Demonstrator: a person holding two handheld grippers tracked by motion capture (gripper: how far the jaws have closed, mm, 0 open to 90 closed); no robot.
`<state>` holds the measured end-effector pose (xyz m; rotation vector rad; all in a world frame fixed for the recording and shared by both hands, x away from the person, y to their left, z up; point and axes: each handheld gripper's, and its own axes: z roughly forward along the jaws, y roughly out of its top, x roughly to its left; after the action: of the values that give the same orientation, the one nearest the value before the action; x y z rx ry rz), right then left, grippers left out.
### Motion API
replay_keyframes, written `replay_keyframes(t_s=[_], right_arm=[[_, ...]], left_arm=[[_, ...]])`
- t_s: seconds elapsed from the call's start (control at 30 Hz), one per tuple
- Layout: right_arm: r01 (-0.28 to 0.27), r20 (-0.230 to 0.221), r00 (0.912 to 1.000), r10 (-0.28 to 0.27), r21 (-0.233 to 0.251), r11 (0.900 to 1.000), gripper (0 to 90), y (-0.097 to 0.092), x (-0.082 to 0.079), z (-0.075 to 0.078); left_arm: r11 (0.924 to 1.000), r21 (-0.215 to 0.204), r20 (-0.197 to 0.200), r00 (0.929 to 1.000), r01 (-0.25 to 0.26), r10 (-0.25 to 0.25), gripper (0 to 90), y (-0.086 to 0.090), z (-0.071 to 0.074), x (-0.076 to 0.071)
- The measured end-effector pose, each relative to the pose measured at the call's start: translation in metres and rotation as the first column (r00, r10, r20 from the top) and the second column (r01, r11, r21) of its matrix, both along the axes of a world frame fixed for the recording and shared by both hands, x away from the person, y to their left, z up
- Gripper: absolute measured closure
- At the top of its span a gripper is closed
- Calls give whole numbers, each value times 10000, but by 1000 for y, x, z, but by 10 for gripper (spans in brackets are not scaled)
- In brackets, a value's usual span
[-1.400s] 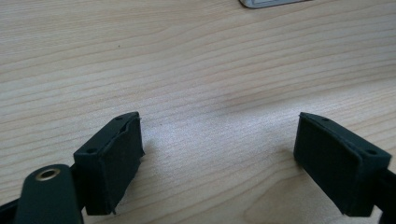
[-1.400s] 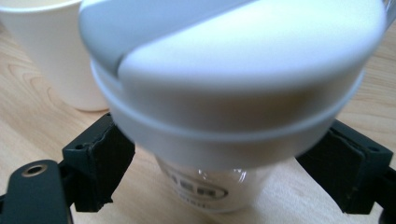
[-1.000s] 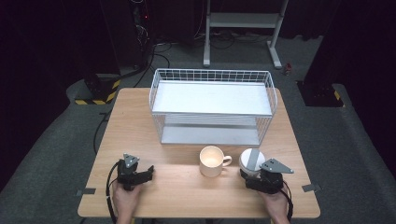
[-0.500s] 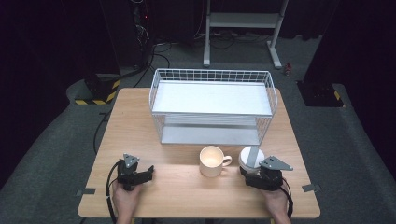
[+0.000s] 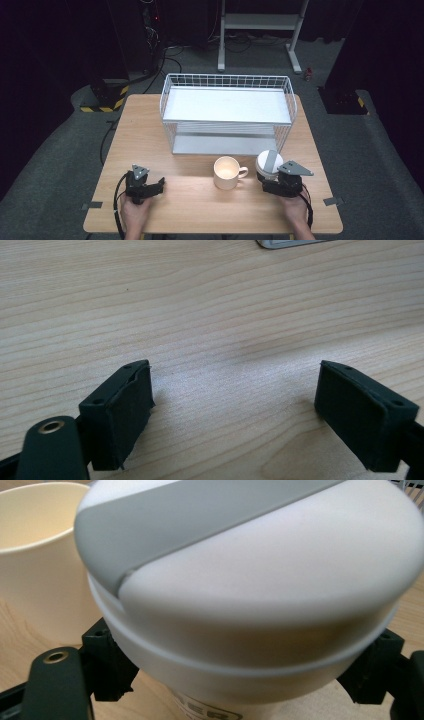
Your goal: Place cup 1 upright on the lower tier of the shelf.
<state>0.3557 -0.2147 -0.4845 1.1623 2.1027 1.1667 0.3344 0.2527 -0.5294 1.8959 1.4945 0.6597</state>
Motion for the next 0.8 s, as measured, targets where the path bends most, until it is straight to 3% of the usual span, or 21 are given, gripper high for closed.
replay_keyframes(t_s=[0.8], right_arm=[[323,-9,9995,-323,407,9986,187,13,47,10]], left_arm=[[10000,10,-10,10000,21,-21,162,0,0,0]])
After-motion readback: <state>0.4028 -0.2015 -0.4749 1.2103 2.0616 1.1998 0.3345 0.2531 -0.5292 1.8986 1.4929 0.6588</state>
